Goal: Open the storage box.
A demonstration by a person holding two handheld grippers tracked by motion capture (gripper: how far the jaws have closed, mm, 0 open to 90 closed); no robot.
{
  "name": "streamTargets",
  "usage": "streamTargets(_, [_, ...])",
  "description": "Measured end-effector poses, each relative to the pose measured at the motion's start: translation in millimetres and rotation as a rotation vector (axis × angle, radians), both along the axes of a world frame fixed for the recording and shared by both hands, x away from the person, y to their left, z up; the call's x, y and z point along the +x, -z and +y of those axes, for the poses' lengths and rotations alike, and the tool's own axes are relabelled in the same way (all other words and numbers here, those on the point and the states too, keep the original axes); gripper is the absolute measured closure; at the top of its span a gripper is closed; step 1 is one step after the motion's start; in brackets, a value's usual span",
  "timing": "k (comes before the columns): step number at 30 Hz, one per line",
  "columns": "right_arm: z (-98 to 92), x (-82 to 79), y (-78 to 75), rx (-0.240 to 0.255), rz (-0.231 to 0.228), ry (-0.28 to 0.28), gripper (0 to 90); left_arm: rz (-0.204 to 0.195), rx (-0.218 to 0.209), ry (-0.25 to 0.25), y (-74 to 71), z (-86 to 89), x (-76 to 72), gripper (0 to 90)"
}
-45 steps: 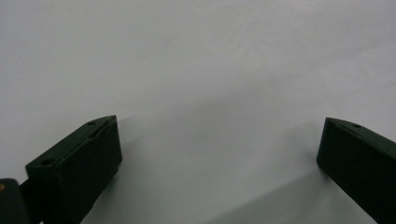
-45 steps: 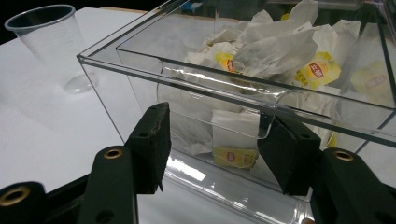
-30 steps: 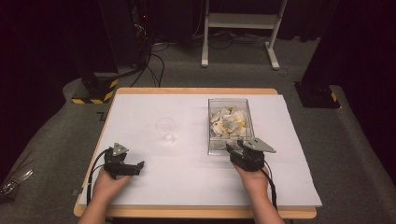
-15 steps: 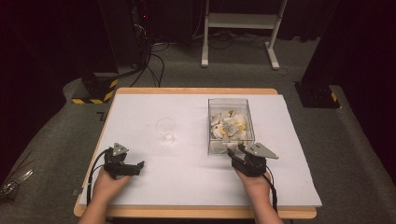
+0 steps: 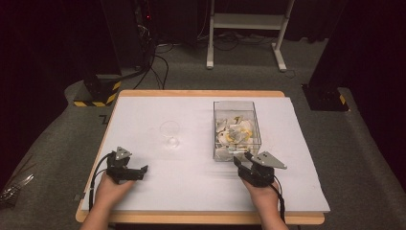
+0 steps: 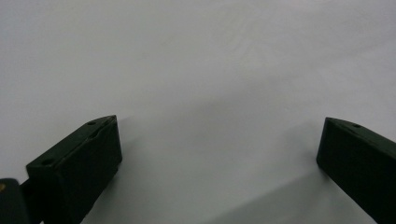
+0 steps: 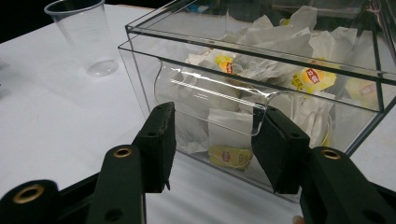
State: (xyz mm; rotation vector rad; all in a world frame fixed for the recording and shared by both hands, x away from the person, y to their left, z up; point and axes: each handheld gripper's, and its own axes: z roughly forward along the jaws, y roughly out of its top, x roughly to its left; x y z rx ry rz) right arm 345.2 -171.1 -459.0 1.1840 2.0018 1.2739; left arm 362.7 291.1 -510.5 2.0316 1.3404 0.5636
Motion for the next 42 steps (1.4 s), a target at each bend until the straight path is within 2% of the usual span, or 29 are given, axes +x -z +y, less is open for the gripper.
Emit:
streamTargets(20, [-3.2,-31.4,0.6,-0.002,-0.010,-0.012,50.9,0.000,0.002,0.001,0.0,0.1,-0.2,0.4])
streamTargets(26, [-3.6,-35.9,0.3,-0.008,-0.015,-0.007,50.1,0.000,0.002,0.001,0.0,0.1,-0.2,0.4])
streamTargets(32, [-10.1,-45.2,-8.3,-0.010,-0.046,0.019,49.5,0.000,0.002,0.001,0.0,0.1,-0.2,0.4])
streamTargets(36, [-16.9,-49.5,-19.1,-0.008,-0.096,0.059,48.9,0.000,0.002,0.001,0.0,0.0,-0.2,0.4])
streamTargets(42, [-28.5,-36.8,-32.6,0.018,-0.128,0.134,50.5,-0.001,0.001,-0.002,0.0,-0.1,-0.3,0.4])
